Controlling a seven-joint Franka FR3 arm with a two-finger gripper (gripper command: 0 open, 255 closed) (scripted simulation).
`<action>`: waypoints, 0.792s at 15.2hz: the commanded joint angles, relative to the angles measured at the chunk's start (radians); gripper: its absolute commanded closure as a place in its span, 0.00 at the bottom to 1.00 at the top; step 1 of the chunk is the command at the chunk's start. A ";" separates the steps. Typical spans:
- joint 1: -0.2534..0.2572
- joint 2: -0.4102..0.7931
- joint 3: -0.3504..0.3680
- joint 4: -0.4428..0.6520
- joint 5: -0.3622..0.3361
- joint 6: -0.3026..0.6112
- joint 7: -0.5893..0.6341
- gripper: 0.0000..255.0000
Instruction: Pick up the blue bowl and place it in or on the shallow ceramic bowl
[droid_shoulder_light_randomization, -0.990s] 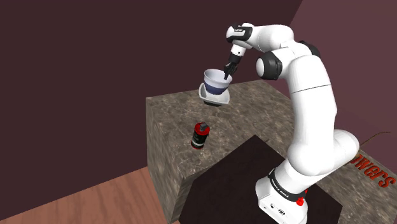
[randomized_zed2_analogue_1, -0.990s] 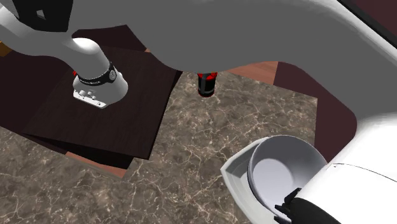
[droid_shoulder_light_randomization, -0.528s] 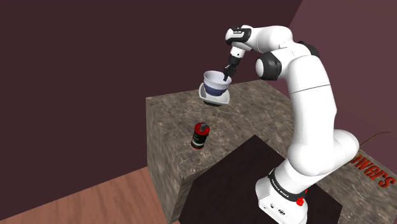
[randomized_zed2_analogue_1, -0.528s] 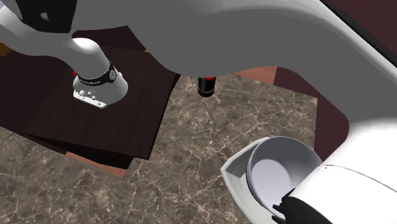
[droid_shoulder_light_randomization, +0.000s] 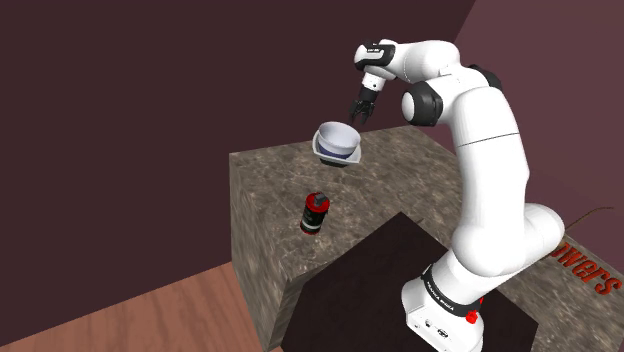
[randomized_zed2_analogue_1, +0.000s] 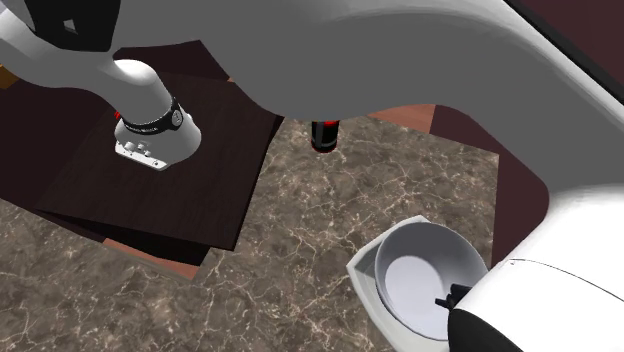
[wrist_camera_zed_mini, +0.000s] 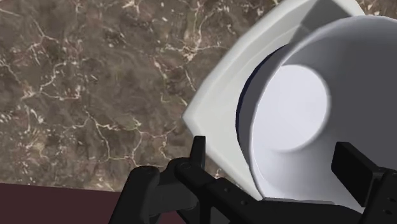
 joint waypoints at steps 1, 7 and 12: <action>-0.010 0.002 -0.001 0.038 -0.003 -0.033 0.007 0.00; -0.049 0.024 0.002 0.174 -0.006 -0.139 0.029 0.00; -0.049 0.024 0.002 0.174 -0.006 -0.139 0.029 0.00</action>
